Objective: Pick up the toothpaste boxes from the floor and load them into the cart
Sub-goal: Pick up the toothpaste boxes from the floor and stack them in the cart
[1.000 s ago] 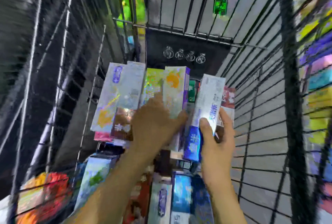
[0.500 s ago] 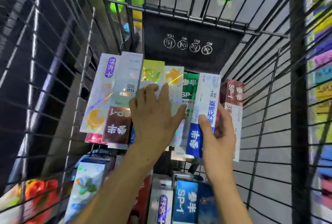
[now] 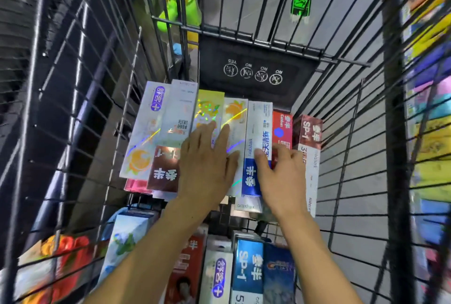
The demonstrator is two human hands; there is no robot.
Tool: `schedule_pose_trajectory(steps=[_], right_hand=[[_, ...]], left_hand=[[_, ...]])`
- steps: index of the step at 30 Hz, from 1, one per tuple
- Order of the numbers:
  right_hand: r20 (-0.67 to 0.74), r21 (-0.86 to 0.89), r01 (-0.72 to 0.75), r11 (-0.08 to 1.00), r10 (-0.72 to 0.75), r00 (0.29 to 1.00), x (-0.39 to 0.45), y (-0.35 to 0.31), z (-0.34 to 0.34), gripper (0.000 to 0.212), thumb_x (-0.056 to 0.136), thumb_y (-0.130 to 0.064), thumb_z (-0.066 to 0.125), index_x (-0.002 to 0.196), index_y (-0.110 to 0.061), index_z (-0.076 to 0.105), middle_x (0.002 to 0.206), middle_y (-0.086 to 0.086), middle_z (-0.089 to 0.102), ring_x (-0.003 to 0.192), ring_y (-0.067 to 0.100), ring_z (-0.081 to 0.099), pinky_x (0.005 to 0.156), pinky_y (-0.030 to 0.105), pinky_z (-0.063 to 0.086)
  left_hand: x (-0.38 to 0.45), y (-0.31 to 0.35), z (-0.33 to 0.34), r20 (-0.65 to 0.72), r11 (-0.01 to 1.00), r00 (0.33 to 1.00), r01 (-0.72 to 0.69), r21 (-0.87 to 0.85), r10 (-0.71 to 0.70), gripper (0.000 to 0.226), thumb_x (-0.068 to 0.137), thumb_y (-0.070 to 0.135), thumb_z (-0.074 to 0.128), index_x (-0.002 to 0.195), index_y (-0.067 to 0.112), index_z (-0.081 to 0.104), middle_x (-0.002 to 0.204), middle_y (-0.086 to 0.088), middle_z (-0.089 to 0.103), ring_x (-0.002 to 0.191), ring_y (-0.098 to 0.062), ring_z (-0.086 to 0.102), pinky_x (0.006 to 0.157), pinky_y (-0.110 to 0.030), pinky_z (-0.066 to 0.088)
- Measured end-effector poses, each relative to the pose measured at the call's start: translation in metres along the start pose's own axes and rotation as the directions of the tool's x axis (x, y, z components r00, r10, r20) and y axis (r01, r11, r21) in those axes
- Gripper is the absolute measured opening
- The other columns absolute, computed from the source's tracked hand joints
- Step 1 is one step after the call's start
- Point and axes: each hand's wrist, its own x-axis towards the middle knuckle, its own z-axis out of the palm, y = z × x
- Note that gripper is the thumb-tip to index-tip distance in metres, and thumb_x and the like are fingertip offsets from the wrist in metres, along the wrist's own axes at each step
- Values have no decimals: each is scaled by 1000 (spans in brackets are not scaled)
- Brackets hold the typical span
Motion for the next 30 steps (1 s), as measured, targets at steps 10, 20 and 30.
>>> schedule_pose_trajectory(steps=[10, 20, 30], right_hand=[[104, -217, 366, 905, -351, 931, -31, -51, -68, 49, 96, -48, 56, 131, -15, 59, 122, 10, 57, 117, 32, 51, 101, 43, 39], [482, -169, 959, 228, -830, 282, -154, -134, -99, 56, 89, -55, 44, 123, -14, 64, 127, 18, 62, 115, 42, 58, 98, 53, 48], [637, 253, 882, -399, -618, -462, -440, -142, -28, 60, 91, -56, 45, 127, -12, 64, 132, 19, 60, 120, 41, 56, 99, 50, 48]], left_hand=[[-45, 4, -89, -30, 1000, 999, -28, 13, 28, 62, 97, 48, 40, 137, 4, 58, 138, -16, 60, 130, -37, 55, 103, -54, 48], [-248, 21, -228, -221, 857, 866, 487, 166, -450, 67, 91, 53, 39, 135, 8, 60, 138, -14, 61, 130, -36, 55, 104, -55, 47], [-618, 97, -256, -436, 118, 116, 993, 23, -893, 69, 94, 59, 35, 135, 10, 61, 137, -13, 62, 130, -34, 55, 105, -51, 44]])
